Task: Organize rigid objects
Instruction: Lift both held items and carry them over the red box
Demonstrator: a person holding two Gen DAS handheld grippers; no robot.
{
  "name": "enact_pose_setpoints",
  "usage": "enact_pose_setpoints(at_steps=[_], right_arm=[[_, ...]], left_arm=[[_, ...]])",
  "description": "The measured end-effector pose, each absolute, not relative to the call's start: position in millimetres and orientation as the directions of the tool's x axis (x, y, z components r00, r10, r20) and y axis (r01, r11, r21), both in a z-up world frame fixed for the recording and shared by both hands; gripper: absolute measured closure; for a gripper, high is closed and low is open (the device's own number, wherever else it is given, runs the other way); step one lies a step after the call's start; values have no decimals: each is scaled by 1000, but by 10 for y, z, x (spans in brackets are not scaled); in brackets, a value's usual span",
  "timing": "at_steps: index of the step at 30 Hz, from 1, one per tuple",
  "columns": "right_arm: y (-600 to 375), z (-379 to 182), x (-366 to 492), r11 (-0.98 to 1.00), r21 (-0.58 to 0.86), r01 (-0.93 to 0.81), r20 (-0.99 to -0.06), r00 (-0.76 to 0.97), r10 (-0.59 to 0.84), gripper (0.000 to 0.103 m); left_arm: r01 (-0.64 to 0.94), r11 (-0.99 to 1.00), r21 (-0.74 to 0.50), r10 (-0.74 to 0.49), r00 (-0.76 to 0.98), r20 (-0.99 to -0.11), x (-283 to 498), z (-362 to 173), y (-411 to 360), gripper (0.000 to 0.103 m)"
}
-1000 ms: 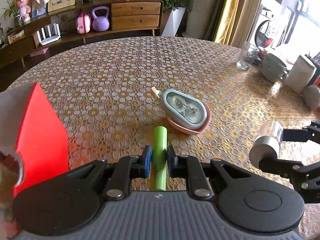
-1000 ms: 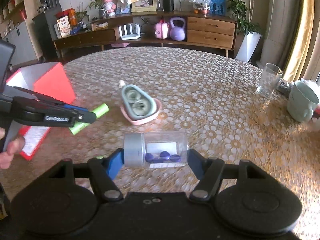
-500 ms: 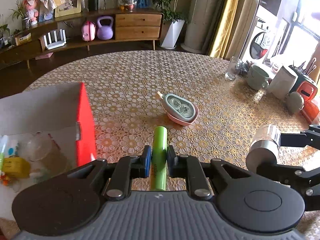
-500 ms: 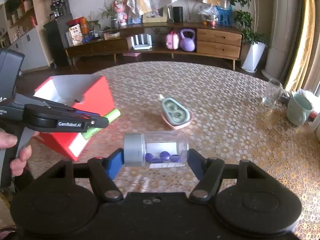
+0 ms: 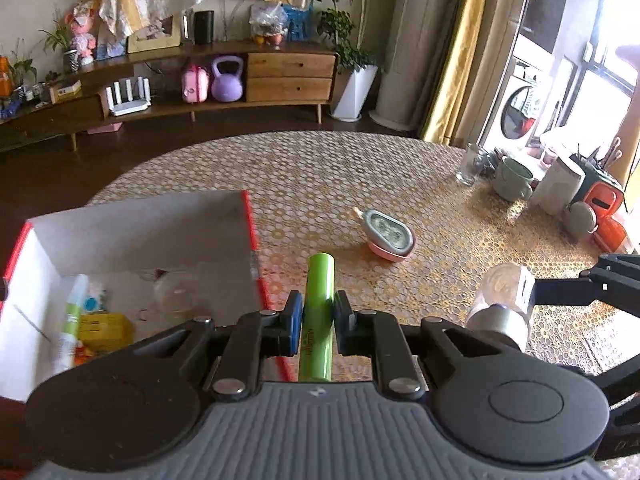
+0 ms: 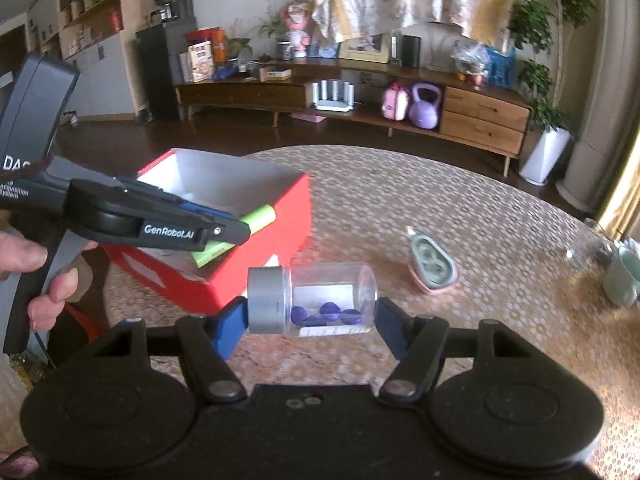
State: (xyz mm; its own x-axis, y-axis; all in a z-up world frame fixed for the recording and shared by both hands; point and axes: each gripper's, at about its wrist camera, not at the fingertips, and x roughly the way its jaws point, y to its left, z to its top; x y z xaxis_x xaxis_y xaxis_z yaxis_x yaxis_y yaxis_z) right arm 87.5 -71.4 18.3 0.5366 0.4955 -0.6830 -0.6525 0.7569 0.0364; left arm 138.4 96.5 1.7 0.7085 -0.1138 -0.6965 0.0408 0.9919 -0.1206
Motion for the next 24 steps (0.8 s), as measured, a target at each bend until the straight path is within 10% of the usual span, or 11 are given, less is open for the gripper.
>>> enact_pose_setpoints(at_steps=[24], right_arm=[[690,69,820,635,-4,-772,-699,456,550,35]], left_arm=[[-131,985,-111,18,722,-692,1100,-21,2347,87]])
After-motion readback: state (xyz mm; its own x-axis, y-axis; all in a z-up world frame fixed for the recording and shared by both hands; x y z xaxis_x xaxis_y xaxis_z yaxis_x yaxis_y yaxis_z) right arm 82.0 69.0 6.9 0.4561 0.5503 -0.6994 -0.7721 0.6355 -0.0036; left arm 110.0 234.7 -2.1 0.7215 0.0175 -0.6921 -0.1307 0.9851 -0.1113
